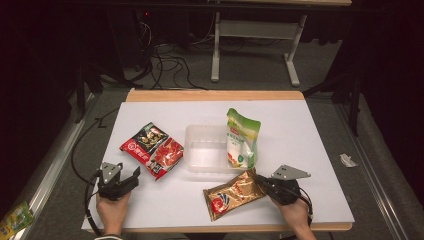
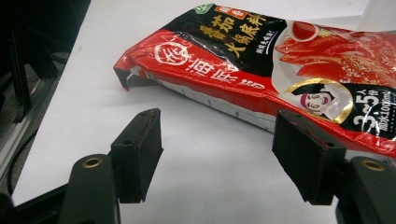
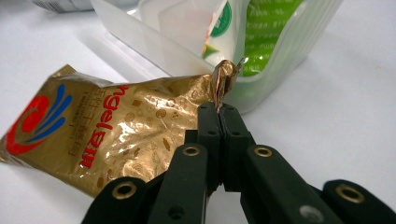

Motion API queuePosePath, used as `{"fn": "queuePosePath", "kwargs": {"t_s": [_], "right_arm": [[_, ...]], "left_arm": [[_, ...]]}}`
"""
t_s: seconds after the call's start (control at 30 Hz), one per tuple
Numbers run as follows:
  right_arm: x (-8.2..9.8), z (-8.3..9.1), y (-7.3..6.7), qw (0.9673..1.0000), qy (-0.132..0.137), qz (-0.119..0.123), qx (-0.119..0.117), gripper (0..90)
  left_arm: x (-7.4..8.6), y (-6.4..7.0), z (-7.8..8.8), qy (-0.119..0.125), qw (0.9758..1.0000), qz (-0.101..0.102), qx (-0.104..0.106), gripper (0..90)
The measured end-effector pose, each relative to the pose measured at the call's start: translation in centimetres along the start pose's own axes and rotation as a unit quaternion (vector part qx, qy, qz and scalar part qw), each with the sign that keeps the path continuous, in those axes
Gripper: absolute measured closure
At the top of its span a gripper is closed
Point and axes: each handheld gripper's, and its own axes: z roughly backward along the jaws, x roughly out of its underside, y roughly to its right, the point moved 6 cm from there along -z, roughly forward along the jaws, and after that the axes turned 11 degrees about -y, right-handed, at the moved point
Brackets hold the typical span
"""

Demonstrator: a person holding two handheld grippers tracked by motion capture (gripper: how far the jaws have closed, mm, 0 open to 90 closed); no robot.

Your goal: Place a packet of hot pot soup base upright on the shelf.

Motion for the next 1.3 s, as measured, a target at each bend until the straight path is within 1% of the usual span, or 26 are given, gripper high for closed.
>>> {"fn": "queuePosePath", "kwargs": {"t_s": [0.1,0.13,0.2,0.23,0.3,0.4,0.63,0.8,0.9,0.97,1.0,1.03,1.13,1.17,1.2,1.3], "right_arm": [[-0.2,0.2,0.0,1.0000,-0.003,0.007,0.001,89.8],[-0.2,0.3,-0.1,1.0000,-0.003,0.005,-0.001,89.7],[-0.4,0.7,-0.1,1.0000,0.005,0.002,-0.006,89.8],[-0.5,0.9,-0.1,0.9999,0.009,0.006,-0.006,89.8],[-0.7,1.3,-0.3,0.9999,0.013,0.005,-0.003,89.8],[-1.1,1.9,-0.3,0.9997,0.021,0.015,-0.003,89.8],[-2.4,3.2,-0.3,0.9990,0.040,0.021,-0.008,89.8],[-3.6,4.0,-0.5,0.9981,0.051,0.035,-0.006,89.8],[-4.2,4.4,-0.5,0.9976,0.056,0.039,-0.008,89.8],[-4.6,4.7,-0.5,0.9971,0.062,0.041,-0.017,89.8],[-4.6,4.9,-0.5,0.9971,0.062,0.036,-0.023,89.8],[-4.9,5.1,-0.6,0.9965,0.068,0.038,-0.033,89.8],[-5.4,5.8,-0.8,0.9949,0.078,0.040,-0.049,90.0],[-5.5,6.0,-0.9,0.9948,0.079,0.039,-0.052,90.0],[-5.7,6.1,-0.9,0.9943,0.082,0.042,-0.054,90.0],[-6.1,6.7,-0.9,0.9942,0.083,0.044,-0.052,90.0]], "left_arm": [[0.0,0.0,0.0,0.000,1.0000,0.000,0.000,33.6],[0.0,0.0,0.0,-0.001,1.0000,0.000,0.000,33.6],[0.0,0.0,0.0,-0.002,1.0000,-0.001,0.001,33.6],[0.0,0.0,0.0,-0.002,1.0000,-0.001,0.001,33.6],[0.0,0.0,-0.1,-0.003,1.0000,-0.001,0.001,33.6],[0.0,0.0,0.0,-0.003,1.0000,-0.001,0.002,33.6],[0.0,0.0,0.0,0.001,1.0000,0.001,0.002,33.6],[0.0,0.0,0.0,0.000,1.0000,0.000,0.000,33.5],[0.0,0.0,0.0,0.000,1.0000,0.001,0.000,33.6],[0.0,0.0,0.0,0.002,1.0000,0.002,0.000,33.6],[0.0,0.0,0.1,0.004,1.0000,0.002,0.001,33.7],[0.0,0.0,0.1,0.003,1.0000,0.002,0.001,33.8],[0.0,0.0,0.0,0.002,1.0000,0.002,0.000,33.7],[0.0,0.0,0.1,0.003,1.0000,0.002,0.001,33.8],[0.0,0.0,0.1,0.004,1.0000,0.003,0.001,33.7],[0.0,-0.1,0.1,0.002,1.0000,0.004,0.004,33.7]]}}
